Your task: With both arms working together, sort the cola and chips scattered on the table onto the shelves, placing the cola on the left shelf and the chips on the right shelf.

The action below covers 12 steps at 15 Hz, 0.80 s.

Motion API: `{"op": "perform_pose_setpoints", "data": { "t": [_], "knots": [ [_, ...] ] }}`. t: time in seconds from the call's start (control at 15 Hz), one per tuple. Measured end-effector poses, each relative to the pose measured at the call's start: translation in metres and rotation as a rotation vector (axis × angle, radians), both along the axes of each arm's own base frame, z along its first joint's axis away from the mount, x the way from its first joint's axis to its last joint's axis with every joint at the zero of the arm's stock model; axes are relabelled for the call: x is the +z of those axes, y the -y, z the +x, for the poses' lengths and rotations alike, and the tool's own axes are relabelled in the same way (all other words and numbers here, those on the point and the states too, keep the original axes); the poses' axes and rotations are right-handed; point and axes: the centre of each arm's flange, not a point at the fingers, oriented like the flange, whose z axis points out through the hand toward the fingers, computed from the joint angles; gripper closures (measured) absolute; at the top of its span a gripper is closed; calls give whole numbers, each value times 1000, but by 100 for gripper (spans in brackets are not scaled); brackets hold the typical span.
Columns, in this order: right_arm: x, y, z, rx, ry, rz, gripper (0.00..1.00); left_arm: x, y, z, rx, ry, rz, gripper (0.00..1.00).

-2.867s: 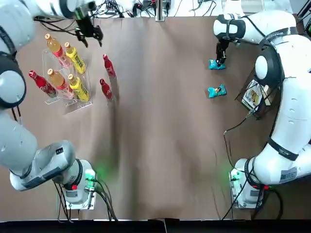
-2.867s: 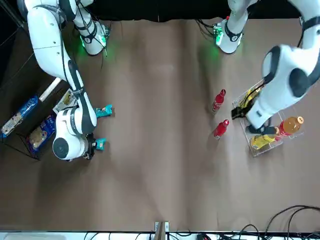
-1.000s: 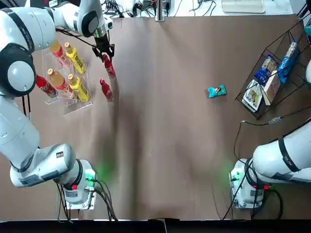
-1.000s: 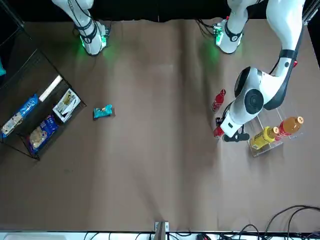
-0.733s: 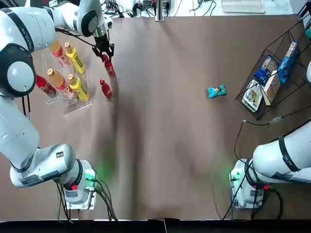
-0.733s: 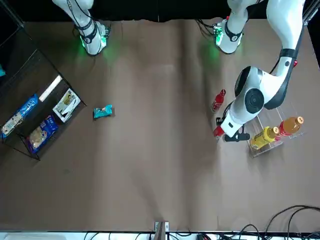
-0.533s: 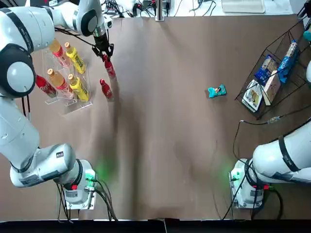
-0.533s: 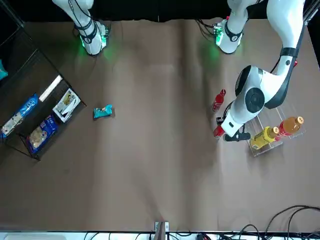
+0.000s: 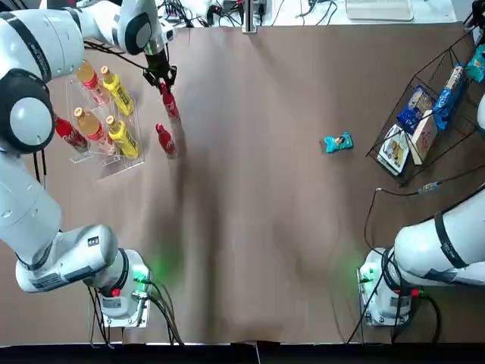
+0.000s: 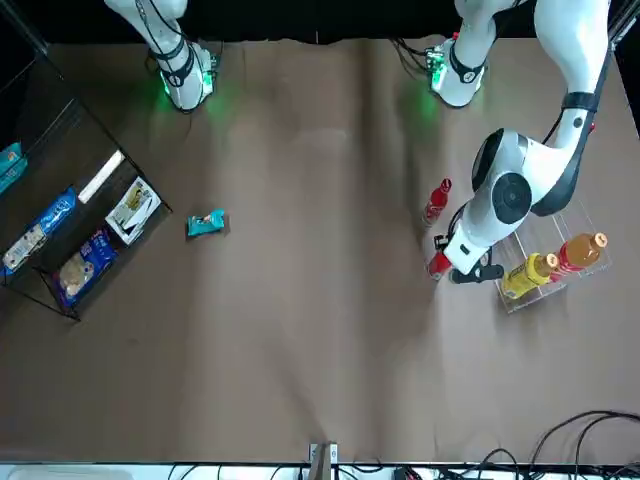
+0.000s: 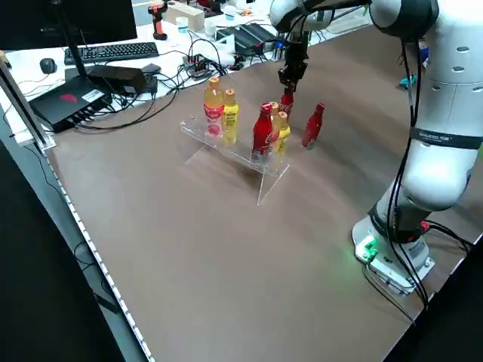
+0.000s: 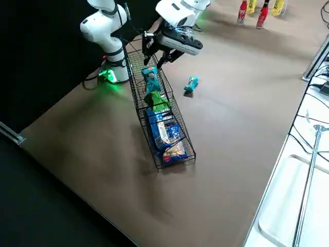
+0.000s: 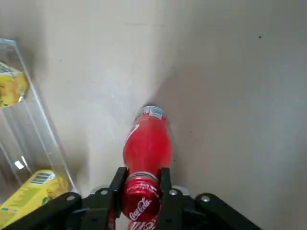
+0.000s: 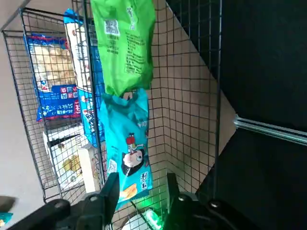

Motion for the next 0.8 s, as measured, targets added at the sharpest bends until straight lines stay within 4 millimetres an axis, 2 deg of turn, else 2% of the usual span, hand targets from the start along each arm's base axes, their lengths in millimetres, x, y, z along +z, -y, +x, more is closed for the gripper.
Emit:
{"op": "perform_pose_setpoints", "data": {
  "t": [0.13,0.2,0.4,0.53,0.67,0.8],
  "knots": [
    [0,-6,2,14,-1,4,53,18,-14,1,-6,-19,33,68],
    [1,-16,4,31,-5,8,53,30,-26,1,-23,-42,52,68],
    [-3,-75,7,87,-58,51,52,72,-81,2,-78,-109,86,68],
    [-7,-115,10,41,-37,93,49,96,-119,0,-116,-134,90,68],
    [-16,-143,12,-42,-15,130,50,114,-154,-6,-148,-152,90,68],
    [-42,-162,18,-87,-36,163,49,131,-187,-14,-173,-162,90,68]
  ]
}}
